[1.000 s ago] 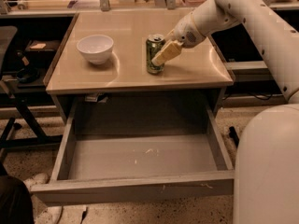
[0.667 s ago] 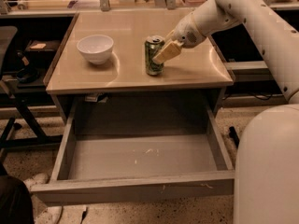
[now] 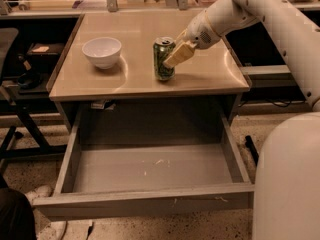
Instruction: Place green can into top drawer
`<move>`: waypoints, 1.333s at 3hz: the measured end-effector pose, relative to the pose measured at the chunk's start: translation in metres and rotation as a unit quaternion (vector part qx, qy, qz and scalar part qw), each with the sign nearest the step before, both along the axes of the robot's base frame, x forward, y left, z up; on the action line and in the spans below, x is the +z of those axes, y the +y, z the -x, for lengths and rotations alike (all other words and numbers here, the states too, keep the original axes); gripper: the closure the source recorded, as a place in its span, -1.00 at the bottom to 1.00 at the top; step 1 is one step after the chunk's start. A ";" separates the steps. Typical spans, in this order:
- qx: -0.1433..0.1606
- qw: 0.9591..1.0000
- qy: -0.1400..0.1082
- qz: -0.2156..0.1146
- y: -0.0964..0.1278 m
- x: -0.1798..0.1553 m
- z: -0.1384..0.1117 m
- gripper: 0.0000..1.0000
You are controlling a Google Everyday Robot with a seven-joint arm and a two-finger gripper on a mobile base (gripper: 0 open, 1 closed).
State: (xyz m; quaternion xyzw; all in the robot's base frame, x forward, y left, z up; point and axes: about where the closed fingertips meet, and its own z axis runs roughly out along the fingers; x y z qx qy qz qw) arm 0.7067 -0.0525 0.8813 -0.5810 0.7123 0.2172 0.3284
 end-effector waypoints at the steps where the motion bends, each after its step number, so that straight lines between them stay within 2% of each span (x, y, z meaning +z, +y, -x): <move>1: -0.026 0.999 -0.026 0.001 -0.019 0.030 0.026 1.00; 2: -0.078 0.995 -0.059 -0.010 -0.044 0.066 0.074 1.00; 3: -0.128 0.990 -0.056 -0.021 -0.060 0.072 0.127 1.00; 4: -0.130 0.991 -0.024 -0.004 -0.066 0.035 0.145 1.00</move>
Offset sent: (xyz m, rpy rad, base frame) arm -0.1654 -0.0684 0.0162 -0.0097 -0.0396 -0.2701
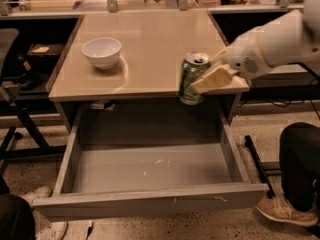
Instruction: Place green can into top drawer
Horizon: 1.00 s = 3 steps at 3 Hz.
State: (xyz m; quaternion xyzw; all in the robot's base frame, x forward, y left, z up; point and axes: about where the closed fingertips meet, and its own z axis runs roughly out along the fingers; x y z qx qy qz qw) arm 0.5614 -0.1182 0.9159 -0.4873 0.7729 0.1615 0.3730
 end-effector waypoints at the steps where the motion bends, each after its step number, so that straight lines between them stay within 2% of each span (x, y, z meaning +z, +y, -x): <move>1: 0.001 1.000 0.000 0.000 0.001 0.000 0.000 1.00; 2: -0.009 1.000 0.015 -0.008 0.003 -0.028 0.011 1.00; 3: -0.011 0.999 0.039 -0.024 0.012 -0.073 0.020 1.00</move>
Offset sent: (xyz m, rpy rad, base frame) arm -0.0333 0.0019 -0.0881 0.0525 0.0958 -0.0678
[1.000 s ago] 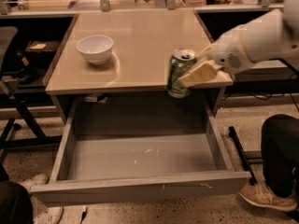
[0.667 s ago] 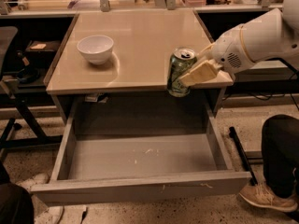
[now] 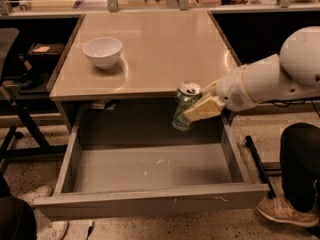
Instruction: Place green can into top drawer
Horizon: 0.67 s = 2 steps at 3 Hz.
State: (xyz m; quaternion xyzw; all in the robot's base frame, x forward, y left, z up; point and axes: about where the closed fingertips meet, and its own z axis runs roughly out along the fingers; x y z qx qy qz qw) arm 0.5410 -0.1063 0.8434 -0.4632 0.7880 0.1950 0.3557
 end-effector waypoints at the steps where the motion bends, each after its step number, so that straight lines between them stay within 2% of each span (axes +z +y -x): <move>1: 0.014 0.999 0.030 -0.009 0.014 -0.041 0.004 1.00; 2: 0.014 0.999 0.032 -0.010 0.014 -0.044 0.005 1.00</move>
Offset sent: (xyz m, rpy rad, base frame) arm -0.0038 0.0125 -0.0373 0.0169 0.0542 0.0247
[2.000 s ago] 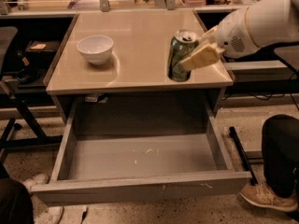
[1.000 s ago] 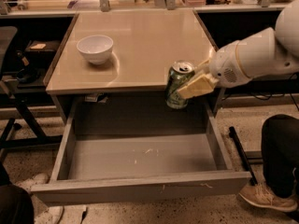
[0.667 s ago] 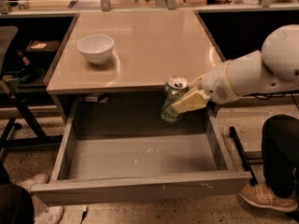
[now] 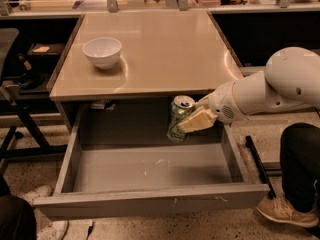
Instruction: Place green can into top drawer
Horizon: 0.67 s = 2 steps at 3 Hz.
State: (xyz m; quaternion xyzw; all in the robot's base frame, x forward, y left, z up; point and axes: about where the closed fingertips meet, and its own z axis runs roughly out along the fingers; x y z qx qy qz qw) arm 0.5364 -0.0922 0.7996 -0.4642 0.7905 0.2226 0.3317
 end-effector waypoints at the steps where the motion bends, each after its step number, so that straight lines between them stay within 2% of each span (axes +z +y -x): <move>1: -0.003 1.000 0.006 -0.005 0.005 -0.013 0.003 1.00; 2: -0.011 1.000 0.008 0.011 0.022 -0.050 0.006 1.00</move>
Offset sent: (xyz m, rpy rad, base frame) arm -0.0041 0.0382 -0.1132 -0.0703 0.0008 -0.0928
